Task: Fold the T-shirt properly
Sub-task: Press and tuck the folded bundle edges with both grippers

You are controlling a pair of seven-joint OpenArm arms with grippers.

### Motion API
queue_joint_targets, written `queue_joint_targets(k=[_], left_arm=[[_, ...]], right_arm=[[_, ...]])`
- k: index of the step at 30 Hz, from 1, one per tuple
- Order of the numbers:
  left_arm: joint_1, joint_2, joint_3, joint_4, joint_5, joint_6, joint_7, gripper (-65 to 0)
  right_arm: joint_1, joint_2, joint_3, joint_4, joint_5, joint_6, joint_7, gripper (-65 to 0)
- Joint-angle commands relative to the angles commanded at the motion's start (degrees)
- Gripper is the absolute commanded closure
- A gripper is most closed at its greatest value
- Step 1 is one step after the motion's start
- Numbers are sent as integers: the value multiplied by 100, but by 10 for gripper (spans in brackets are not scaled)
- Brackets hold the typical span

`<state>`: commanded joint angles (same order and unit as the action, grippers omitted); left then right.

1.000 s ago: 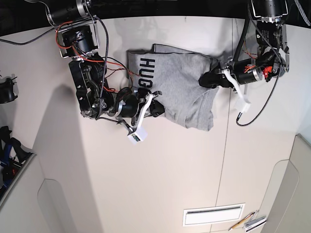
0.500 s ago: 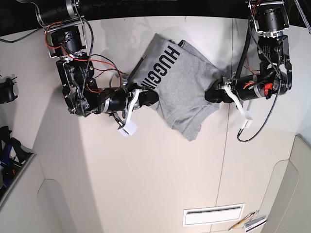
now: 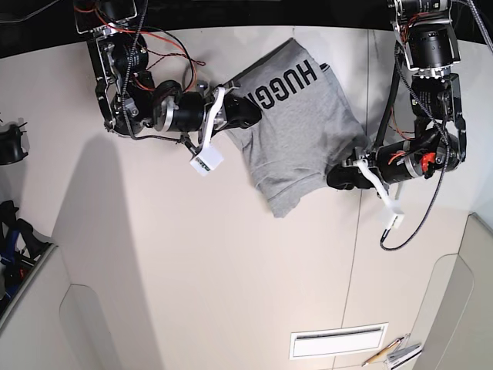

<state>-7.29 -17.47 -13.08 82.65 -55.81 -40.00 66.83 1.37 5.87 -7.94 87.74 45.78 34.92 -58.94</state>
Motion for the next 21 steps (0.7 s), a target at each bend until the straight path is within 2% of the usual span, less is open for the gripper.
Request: queue_joint_targets(k=[2, 5, 8, 11, 18, 21], left_arm=[[7, -92, -2, 262, -225, 0, 52, -133], [221, -352, -2, 752, -249, 0, 116, -133], [684, -632, -2, 1091, -356, 0, 160, -133], [1169, -752, -4, 1322, -352, 0, 157, -133], [2194, -728, -22, 1919, -498, 0, 151, -133], [2288, -708, -22, 1832, -339, 0, -7, -133]], right_arm=[[4, 0, 234, 109, 2, -2, 22, 0], [4, 0, 713, 149, -35, 0, 55, 0], [20, 0, 1163, 149, -317, -2, 433, 0], [146, 0, 1480, 149, -610, -4, 623, 0], [372, 13, 1370, 116, -743, -4, 664, 0], [367, 13, 1200, 109, -743, -2, 664, 0]])
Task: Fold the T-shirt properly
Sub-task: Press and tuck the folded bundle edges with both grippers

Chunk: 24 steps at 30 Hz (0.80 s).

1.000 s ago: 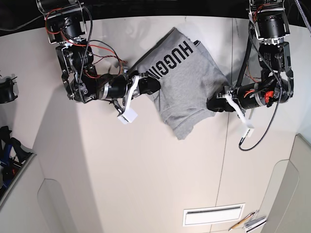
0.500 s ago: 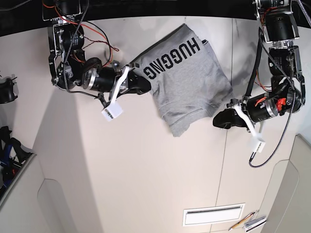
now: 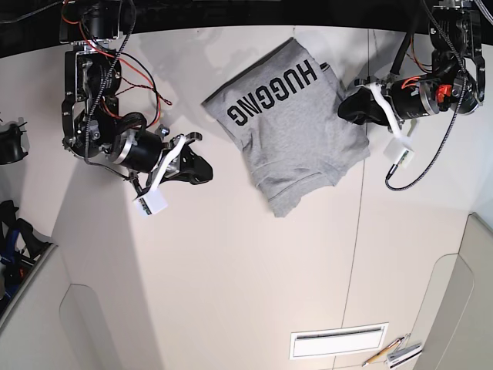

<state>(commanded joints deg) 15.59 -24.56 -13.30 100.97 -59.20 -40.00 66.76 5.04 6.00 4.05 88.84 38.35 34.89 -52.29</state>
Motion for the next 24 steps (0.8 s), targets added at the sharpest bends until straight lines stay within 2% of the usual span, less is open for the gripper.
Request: queue_joint_targets(k=[6, 8, 16, 24], left_arm=[[-11, -2, 0, -581, 466, 0, -540, -133], [-87, 0, 0, -813, 503, 0, -660, -133], [-750, 44, 2, -984, 638, 0, -664, -133], [-1373, 374, 22, -1709, 990, 0, -658, -133]], right_arm=[[2, 0, -702, -111, -85, 0, 22, 0], [0, 0, -894, -186, -223, -7, 184, 0], [-195, -15, -933, -474, -216, -20, 280, 0], [-400, -15, -931, -474, -133, -22, 258, 0]])
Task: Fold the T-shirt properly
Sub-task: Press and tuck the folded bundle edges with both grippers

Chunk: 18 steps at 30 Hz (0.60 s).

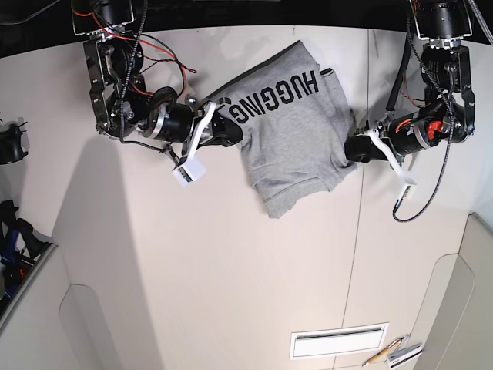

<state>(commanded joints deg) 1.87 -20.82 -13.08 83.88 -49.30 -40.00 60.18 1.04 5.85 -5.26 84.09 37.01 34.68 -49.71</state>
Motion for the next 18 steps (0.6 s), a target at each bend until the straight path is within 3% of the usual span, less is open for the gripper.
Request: queue_joint_targets(k=[5, 18], left_arm=[[-229, 42, 0, -229, 35, 0, -2, -133], [-570, 275, 162, -229, 151, 0, 2, -133]], right_arm=[[-177, 0, -2, 0, 280, 2, -2, 0], [-378, -195, -2, 0, 350, 2, -140, 0]])
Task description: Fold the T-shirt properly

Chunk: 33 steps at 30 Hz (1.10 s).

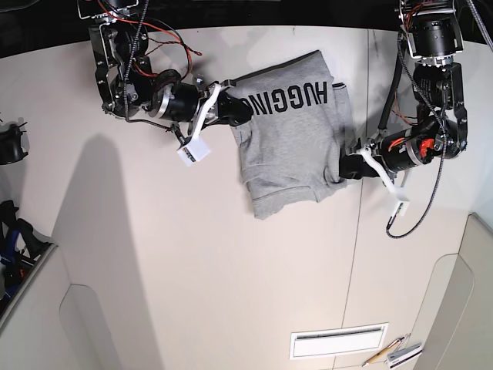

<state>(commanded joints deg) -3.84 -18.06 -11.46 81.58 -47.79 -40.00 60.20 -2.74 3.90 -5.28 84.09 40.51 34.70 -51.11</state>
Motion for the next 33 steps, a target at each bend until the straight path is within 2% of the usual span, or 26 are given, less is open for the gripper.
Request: queue_joint_targets(k=[5, 16, 21, 26, 33], left_arm=[[-17, 11, 396, 0, 260, 0, -9, -133], [-221, -26, 398, 101, 190, 0, -101, -133], [-107, -214, -177, 649, -251, 0, -39, -133], [461, -293, -951, 1344, -785, 0, 328, -133], [1976, -293, -1971, 2470, -1491, 0, 728, -133]], right_arm=[[-96, -94, 0, 0, 304, 2, -243, 0], [-216, -90, 9, 50, 302, 4, -249, 0], [-203, -87, 249, 352, 302, 4, -295, 0], [-203, -57, 892, 522, 328, 2, -533, 0], [-210, 579, 1512, 570, 1270, 4, -1215, 0]])
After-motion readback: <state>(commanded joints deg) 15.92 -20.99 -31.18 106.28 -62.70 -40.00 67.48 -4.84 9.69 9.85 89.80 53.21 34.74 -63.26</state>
